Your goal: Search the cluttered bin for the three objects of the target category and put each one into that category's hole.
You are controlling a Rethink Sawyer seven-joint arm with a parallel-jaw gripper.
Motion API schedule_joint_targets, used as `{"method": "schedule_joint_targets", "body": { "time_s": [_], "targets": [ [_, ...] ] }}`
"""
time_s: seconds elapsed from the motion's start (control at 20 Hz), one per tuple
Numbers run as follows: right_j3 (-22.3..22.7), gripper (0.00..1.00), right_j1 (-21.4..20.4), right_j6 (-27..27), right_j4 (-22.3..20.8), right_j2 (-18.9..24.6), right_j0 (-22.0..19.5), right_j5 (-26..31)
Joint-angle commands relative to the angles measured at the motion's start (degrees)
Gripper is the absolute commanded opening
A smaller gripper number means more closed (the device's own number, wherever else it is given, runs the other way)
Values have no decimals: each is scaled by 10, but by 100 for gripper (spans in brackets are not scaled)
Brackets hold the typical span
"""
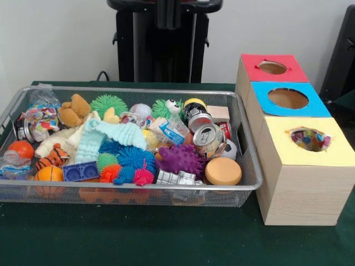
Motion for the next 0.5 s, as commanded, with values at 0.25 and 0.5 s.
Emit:
{"method": "schedule_joint_targets", "body": {
  "time_s": [0.25, 0.5],
  "targets": [
    [103, 0, 70, -101, -85, 99, -18, -125],
    [99, 0, 80, -116, -96, 128, -38, -114]
  ]
}}
